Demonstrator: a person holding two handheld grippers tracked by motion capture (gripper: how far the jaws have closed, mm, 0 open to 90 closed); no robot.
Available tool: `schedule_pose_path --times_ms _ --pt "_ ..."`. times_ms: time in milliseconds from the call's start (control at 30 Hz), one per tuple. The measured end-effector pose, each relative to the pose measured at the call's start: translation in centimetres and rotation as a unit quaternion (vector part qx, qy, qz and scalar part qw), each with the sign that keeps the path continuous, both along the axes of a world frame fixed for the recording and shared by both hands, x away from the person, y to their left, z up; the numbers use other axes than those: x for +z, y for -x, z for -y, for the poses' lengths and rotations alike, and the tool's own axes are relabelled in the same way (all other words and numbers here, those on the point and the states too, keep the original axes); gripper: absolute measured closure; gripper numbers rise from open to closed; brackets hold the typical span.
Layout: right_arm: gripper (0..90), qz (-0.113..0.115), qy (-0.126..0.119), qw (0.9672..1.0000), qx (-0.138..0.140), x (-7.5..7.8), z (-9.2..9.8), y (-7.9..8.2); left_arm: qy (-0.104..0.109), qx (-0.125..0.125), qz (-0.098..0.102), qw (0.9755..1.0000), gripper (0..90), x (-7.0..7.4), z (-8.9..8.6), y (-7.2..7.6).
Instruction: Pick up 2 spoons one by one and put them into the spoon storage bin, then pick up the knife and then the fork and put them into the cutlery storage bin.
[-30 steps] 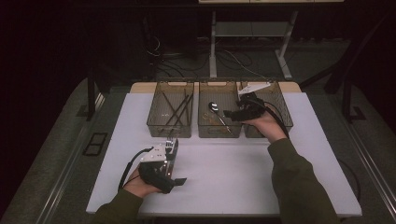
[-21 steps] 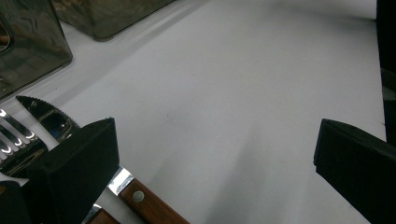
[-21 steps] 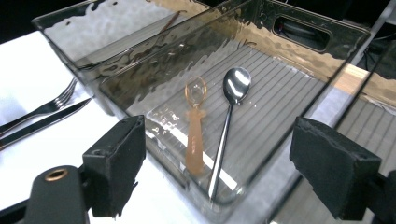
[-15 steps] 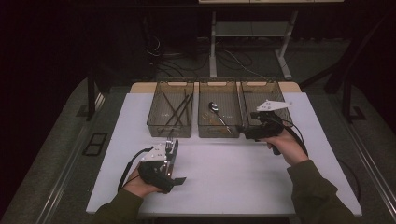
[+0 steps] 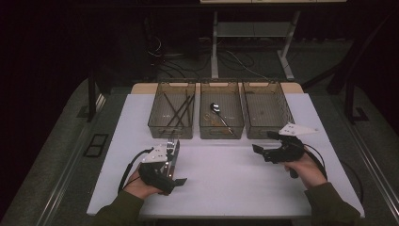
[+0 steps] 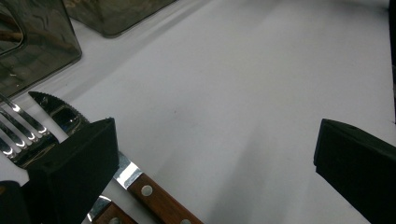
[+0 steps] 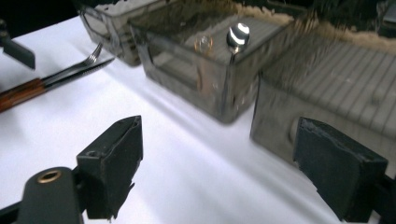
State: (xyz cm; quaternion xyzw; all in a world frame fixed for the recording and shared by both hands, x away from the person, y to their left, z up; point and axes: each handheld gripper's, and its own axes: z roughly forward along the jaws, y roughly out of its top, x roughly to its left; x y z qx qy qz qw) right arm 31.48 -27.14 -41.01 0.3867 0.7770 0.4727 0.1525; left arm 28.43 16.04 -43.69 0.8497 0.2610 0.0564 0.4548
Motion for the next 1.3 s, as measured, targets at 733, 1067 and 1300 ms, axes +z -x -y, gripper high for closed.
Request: schedule_pose_path --times_ms 733,1067,1300 --pt "16.2 -0.011 0.020 0.9997 -0.003 -3.0 3.0 5.7 -0.030 0.020 -0.003 0.9993 3.7 0.1 -0.4 0.0" --pt "16.3 -0.007 0.027 0.9996 0.004 -3.0 2.6 5.7 -0.041 0.054 0.004 0.9977 48.9 0.8 -1.6 -0.6" --pt "16.2 -0.005 0.028 0.9996 0.008 -3.0 2.5 5.8 -0.074 0.094 -0.002 0.9928 82.0 1.0 -1.5 -1.8"
